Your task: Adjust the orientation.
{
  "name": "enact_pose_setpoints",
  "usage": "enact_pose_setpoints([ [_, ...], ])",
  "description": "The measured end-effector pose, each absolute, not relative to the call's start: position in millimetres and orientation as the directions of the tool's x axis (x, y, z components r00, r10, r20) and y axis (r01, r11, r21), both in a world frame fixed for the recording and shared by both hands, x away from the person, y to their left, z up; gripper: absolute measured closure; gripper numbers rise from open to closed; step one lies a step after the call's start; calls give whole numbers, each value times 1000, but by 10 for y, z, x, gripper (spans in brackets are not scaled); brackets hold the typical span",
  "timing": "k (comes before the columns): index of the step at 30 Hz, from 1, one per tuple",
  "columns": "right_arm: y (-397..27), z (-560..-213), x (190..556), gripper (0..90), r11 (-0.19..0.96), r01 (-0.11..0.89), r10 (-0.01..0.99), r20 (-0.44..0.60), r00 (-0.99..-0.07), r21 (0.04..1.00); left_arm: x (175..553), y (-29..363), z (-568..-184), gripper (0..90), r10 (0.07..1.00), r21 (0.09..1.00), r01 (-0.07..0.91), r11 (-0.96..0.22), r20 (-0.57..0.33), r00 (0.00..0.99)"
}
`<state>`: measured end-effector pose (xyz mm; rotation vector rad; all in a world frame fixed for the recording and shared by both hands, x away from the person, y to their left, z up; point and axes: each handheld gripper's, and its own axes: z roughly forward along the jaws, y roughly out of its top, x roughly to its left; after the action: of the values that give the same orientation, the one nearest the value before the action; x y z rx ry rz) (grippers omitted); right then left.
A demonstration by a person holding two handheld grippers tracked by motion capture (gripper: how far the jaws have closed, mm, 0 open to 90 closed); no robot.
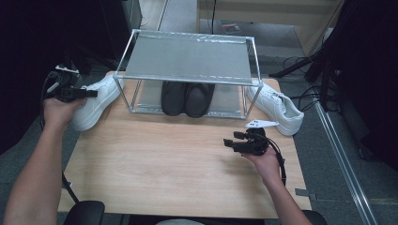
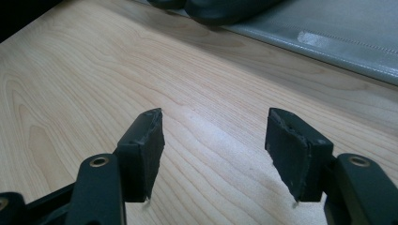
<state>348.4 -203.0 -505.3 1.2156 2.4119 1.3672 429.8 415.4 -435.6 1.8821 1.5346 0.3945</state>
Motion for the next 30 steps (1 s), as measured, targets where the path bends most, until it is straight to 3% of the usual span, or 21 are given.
enact_pose_setpoints([
  [24,-1918,-4967,3583,295,277,511,617,256,-744,814,3388,4112,-4160,804,931,674,729,-119,-180,318],
  [30,-1957,-4938,3605,315,289,499,600,251,-760,817,3197,4092,-4147,804,926,682,721,-122,-182,329],
])
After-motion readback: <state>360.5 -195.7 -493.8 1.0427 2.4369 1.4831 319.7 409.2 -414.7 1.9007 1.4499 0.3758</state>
